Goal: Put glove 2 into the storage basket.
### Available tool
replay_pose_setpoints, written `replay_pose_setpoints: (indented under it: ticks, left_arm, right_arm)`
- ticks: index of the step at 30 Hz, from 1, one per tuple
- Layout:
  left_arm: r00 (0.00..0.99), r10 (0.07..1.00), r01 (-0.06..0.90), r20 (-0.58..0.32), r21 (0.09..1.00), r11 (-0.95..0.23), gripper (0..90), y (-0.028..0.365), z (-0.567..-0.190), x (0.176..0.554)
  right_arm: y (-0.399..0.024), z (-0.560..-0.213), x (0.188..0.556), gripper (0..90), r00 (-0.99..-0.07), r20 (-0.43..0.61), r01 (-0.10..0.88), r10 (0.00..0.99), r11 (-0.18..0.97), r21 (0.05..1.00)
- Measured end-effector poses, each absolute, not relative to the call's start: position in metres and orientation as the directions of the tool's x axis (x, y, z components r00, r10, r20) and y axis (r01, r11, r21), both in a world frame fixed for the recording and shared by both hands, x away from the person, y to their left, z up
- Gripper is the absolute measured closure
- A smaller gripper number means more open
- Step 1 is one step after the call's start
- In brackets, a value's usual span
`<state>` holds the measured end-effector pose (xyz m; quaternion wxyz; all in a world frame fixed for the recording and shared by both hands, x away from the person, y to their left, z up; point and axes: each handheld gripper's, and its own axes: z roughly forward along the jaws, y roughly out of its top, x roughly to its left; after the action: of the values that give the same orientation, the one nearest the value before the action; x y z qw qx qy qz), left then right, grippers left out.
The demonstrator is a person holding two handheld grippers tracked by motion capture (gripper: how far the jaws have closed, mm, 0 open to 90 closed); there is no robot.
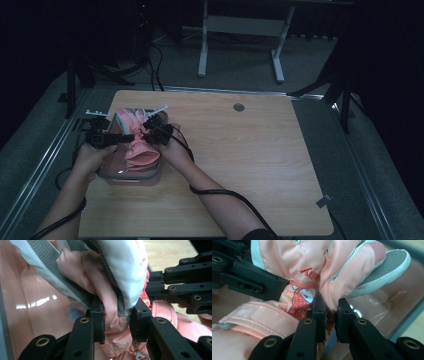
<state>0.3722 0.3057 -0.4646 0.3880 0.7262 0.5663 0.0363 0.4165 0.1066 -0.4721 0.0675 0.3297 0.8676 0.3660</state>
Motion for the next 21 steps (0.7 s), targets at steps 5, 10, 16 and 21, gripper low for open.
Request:
replay_pose_setpoints:
  ticks: [5, 10, 16, 21]
  left_arm:
    - [0.343, 0.855, 0.809, -0.388, 0.585, -0.058, 68.1, 0.305, -0.473, 0.37]
    - [0.341, 0.869, 0.815, -0.359, 0.573, -0.084, 66.6, 0.3, -0.474, 0.374]
    - [0.311, 0.879, 0.831, -0.362, 0.552, -0.066, 61.3, 0.298, -0.484, 0.377]
    - [0.289, 0.926, 0.789, -0.244, 0.608, -0.086, 53.9, 0.293, -0.48, 0.375]
  right_arm:
    - [0.109, -0.481, 0.415, 79.7, -0.779, 0.121, 0.527, 0.615, 0.539, 0.657]
    - [0.109, -0.482, 0.415, 76.8, -0.771, 0.095, 0.532, 0.629, 0.555, 0.64]
    - [0.101, -0.487, 0.423, 63.3, -0.763, 0.129, 0.556, 0.633, 0.542, 0.63]
    - [0.092, -0.477, 0.425, 45.8, -0.779, 0.118, 0.518, 0.615, 0.527, 0.673]
